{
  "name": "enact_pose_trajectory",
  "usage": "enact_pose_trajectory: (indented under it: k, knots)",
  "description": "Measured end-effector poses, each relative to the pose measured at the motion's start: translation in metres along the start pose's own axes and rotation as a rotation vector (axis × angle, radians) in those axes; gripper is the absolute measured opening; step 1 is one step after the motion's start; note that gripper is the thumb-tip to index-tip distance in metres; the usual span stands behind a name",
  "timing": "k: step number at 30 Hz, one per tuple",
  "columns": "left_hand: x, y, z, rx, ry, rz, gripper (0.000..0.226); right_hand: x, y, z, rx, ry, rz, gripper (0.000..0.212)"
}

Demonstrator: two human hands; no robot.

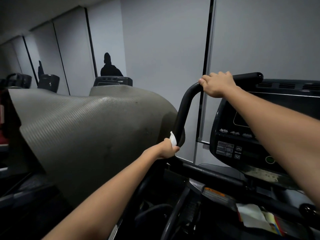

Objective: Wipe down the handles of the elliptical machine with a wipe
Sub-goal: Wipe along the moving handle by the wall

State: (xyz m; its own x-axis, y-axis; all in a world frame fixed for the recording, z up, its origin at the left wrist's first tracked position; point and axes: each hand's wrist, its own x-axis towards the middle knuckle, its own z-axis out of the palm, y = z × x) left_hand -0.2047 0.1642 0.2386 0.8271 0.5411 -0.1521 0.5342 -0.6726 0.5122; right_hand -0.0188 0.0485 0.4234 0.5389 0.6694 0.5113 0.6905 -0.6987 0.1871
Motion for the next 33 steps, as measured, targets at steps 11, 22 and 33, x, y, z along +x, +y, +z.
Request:
enact_pose_trajectory:
  k: [11,22,33]
  knots:
    - [-0.094,-0.004,0.012,0.347,0.086,-0.142,0.046,-0.001,-0.002,0.001,0.009,0.013,0.003,0.052]
    - [-0.004,0.024,0.009,0.314,0.098,-0.008,0.055,0.001,0.0,0.006,0.006,0.019,0.001,0.053]
    - [0.031,0.06,-0.005,-0.234,0.585,0.222,0.033,0.001,0.003,0.005,0.038,0.055,-0.048,0.048]
